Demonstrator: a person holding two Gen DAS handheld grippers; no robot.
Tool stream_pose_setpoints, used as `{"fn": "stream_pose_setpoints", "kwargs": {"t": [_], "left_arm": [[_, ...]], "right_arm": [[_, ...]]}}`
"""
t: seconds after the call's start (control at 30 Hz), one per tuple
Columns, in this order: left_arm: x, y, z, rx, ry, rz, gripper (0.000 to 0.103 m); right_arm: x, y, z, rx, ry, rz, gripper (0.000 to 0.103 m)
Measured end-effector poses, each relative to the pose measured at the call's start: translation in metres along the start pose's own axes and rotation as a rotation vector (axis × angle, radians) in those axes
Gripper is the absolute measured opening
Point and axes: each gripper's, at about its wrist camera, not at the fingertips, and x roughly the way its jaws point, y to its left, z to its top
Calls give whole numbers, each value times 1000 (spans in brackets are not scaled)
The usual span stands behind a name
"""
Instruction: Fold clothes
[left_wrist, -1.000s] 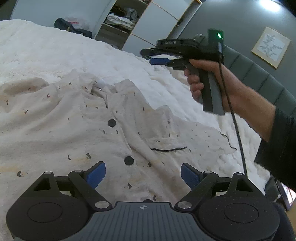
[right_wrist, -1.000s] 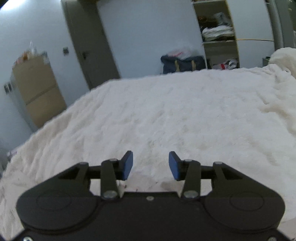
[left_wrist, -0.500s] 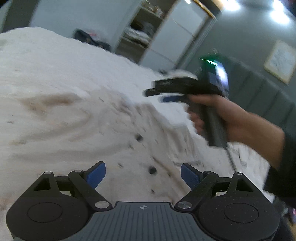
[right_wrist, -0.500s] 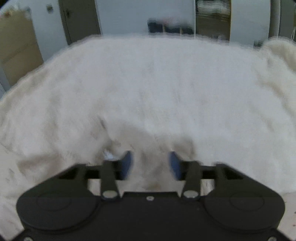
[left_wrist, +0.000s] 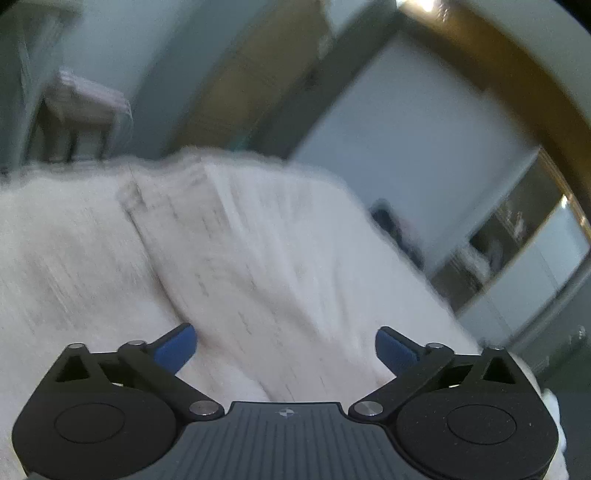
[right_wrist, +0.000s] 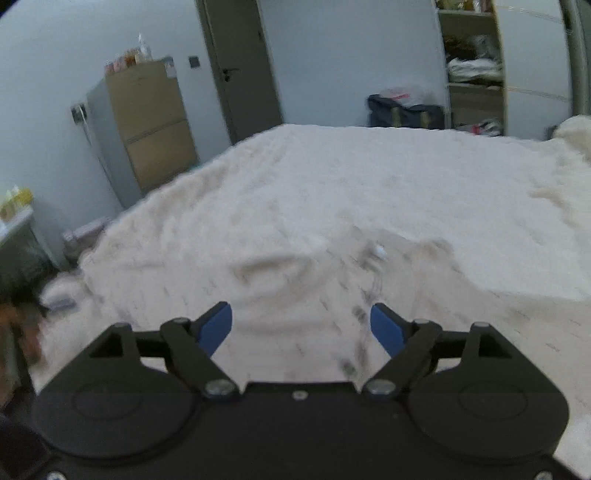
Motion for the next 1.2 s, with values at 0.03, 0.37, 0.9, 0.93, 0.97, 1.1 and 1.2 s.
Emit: {"fn": "stream_pose_setpoints", "kwargs": {"t": [0.03,0.37,0.9,0.93,0.97,1.1,1.2], "left_arm": [[-1,19,13,-78,-19,10,103],[90,76,33,-207,50,22,98],[162,86,35,-123,-29,4,2],[155,85,35,-116,-58,1,2],[148,84,37,-117,-85,-3,2],[113,43,48,-32,-192,-48,2],[89,-9,49,42,-217,-112,2]], "right_arm": [[-12,-3,-3,4,-1,-14,81],[-48,-22,-53,50,19,-85,81],[-58,-34,-63,-7,-39,-159,81],[-59,-35,-63,-6,-44,-156,81],[-60,-37,-63,-1,-45,-155,81],[-71,-48,-66,16,-70,-166,81],[-87,-58,-74,18,-91,-163,81]]}}
